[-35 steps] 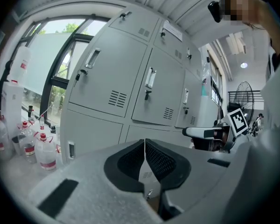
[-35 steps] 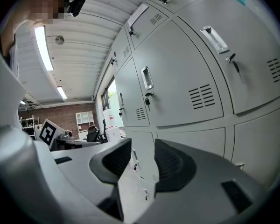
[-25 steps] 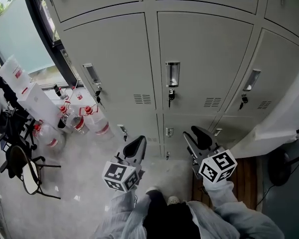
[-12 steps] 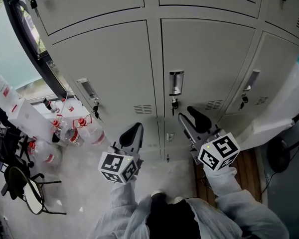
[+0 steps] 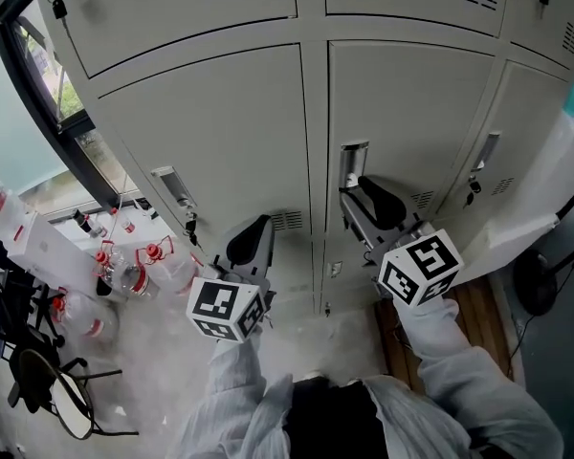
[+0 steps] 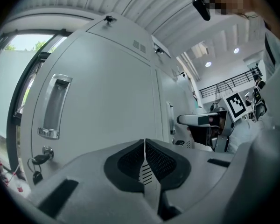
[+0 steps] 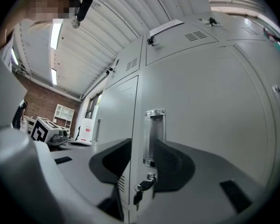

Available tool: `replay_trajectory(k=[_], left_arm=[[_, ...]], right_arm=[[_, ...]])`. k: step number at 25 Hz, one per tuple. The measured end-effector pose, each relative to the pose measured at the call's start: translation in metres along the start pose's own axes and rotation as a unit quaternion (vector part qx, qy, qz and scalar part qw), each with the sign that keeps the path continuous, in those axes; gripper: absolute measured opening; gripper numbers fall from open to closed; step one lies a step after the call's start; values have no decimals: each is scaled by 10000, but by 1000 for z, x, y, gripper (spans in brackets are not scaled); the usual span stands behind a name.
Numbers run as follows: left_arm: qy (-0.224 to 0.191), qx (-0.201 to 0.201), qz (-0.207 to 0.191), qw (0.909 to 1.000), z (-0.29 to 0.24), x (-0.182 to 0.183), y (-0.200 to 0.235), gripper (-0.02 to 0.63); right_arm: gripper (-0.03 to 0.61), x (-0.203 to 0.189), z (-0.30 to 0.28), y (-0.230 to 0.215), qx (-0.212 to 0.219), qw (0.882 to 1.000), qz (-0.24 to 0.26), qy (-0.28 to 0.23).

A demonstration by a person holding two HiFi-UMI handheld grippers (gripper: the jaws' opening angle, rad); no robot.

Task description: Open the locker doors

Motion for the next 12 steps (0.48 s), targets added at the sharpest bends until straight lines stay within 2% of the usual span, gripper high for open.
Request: replay_trajectory(k=[4,12], left_arm=[[3,-221,-151,9996,-8,3,10,14],[-81,-618,-112,9980,-12,-1,19,14]], right_arm=[[140,2,-11,3,-209,9998,-47,-29],[140,1,-25,12,-528,9986,51,-41]])
Point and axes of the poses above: the fingertips, and each gripper's own axes: z backward along the fingers, y to its left, x out of its top, the point moved 10 cm from there along z, backward along the fingers, and after that the axes turned 7 degrees about -x, right-handed, at the moved point
